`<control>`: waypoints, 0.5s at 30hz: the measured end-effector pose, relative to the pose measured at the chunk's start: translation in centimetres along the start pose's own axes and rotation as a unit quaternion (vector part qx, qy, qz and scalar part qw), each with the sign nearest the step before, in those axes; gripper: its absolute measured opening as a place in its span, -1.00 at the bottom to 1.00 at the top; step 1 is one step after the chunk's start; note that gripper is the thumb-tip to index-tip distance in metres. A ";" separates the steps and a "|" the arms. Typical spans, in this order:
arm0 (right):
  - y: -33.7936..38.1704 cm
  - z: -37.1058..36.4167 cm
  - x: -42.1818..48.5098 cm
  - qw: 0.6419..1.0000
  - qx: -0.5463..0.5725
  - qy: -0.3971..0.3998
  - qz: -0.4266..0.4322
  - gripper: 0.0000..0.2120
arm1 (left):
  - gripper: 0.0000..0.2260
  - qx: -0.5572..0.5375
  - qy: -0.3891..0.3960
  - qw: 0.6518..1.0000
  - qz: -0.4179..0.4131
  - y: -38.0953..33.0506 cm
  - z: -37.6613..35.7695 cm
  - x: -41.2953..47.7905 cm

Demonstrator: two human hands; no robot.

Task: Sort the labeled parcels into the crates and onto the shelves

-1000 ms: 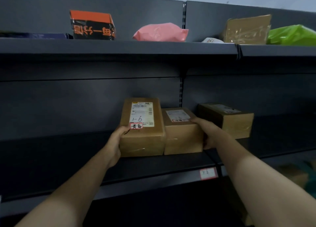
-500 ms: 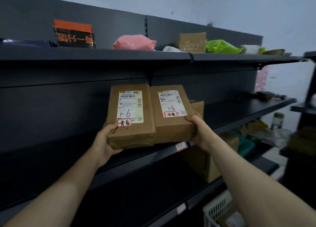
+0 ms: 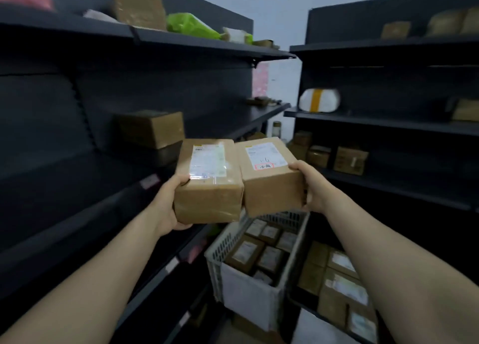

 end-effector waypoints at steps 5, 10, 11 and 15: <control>-2.4 11.0 2.7 0.995 -0.054 -0.080 -0.007 -0.81 | -0.76 0.027 0.033 0.996 0.074 4.2 -9.3 5.4; -5.6 17.9 9.0 0.993 -0.071 -0.095 -0.011 -0.22 | -0.72 0.017 0.032 0.995 0.092 7.8 -15.4 12.0; -6.3 18.9 10.6 0.993 -0.071 -0.095 -0.012 -0.19 | -0.70 0.009 0.029 0.996 0.088 8.3 -16.1 13.4; -8.8 19.7 15.1 0.992 -0.072 -0.089 -0.046 -0.26 | -0.72 0.006 0.011 0.996 0.089 10.2 -17.8 18.1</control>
Point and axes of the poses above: each hand's wrist, its own x-axis towards the middle knuckle, its own z-axis out of the back of the hand, y = z × x, the point moved 3 cm from there along x, towards the middle knuckle, and after that the axes turned 9 degrees about x, right-handed, at the moved point
